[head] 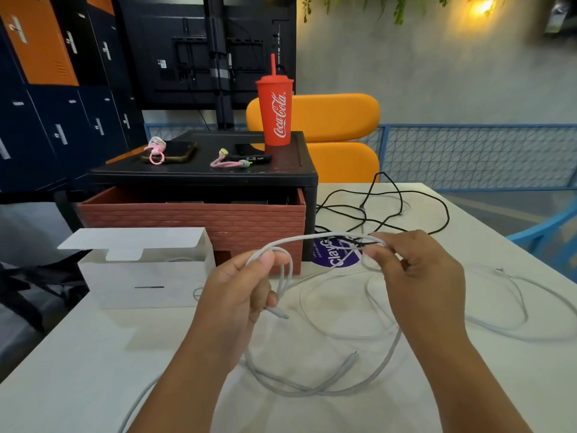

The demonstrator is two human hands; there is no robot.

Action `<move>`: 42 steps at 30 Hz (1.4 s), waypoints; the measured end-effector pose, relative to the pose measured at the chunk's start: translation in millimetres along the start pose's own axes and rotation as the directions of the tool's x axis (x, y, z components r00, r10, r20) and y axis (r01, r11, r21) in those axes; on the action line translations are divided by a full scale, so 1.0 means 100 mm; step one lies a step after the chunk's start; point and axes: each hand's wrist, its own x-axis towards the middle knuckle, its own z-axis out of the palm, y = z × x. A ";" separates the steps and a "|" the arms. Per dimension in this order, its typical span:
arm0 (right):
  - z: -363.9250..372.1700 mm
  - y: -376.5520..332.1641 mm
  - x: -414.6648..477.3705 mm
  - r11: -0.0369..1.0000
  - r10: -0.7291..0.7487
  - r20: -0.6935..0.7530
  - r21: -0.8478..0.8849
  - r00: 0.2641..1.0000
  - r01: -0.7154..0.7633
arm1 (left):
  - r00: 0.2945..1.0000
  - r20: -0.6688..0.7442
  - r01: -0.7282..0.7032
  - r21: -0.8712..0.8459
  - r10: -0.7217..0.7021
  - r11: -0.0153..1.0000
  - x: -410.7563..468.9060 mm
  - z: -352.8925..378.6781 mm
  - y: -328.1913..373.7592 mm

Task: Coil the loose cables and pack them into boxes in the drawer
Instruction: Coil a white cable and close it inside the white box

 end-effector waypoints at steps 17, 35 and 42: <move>-0.10 0.02 0.06 0.870 -0.444 -0.485 -0.031 0.753 0.492 | 0.949 0.291 0.103 0.073 -0.120 0.992 -0.05 0.01 0.00; 0.03 0.41 0.12 0.934 0.345 0.038 -0.108 0.938 -0.340 | 0.978 0.145 0.194 -0.386 -0.149 0.902 0.04 -0.07 0.09; -0.09 0.32 0.14 0.984 0.162 -0.307 0.119 0.938 -0.131 | 0.966 0.190 0.227 -0.291 -0.176 0.929 0.04 -0.03 0.03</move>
